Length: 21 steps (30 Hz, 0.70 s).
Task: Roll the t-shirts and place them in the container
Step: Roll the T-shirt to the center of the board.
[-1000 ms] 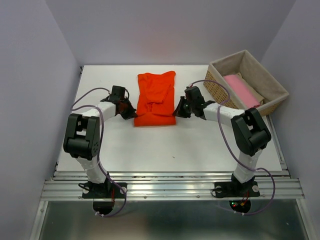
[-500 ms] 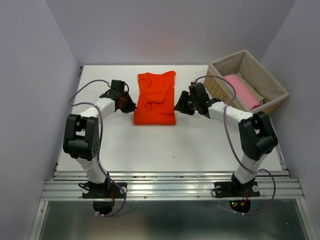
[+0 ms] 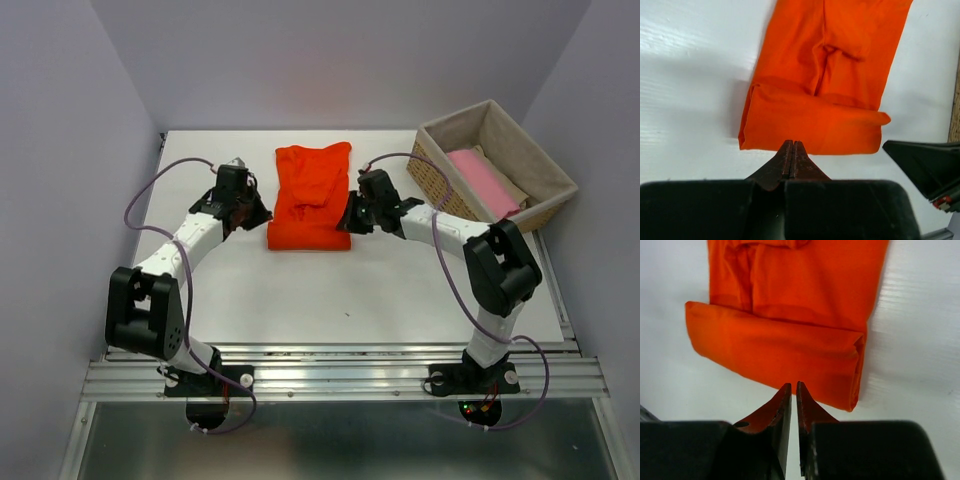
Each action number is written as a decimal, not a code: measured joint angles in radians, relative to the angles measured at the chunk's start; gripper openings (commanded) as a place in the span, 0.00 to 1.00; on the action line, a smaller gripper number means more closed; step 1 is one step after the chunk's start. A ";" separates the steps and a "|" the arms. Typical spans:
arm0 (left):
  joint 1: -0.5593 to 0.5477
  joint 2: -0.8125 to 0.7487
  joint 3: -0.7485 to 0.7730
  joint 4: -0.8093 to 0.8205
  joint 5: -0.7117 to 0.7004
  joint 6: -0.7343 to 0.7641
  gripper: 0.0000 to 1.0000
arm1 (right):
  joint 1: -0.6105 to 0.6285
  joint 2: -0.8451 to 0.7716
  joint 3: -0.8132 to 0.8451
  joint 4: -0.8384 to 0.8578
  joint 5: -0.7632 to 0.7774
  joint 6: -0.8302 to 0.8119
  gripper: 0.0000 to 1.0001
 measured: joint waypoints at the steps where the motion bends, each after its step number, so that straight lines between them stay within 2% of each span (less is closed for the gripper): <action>1: -0.006 0.002 -0.020 0.001 0.011 -0.006 0.00 | -0.001 0.022 0.011 -0.002 0.002 0.002 0.14; 4: -0.011 0.031 -0.058 0.007 0.040 -0.018 0.00 | -0.007 0.066 0.045 -0.004 0.003 0.011 0.12; 15: -0.011 0.253 -0.042 0.109 0.058 -0.005 0.00 | -0.048 0.195 0.080 0.000 0.066 0.055 0.09; 21: -0.011 0.296 -0.029 0.146 0.066 0.003 0.00 | -0.053 0.215 0.090 0.014 0.074 0.068 0.06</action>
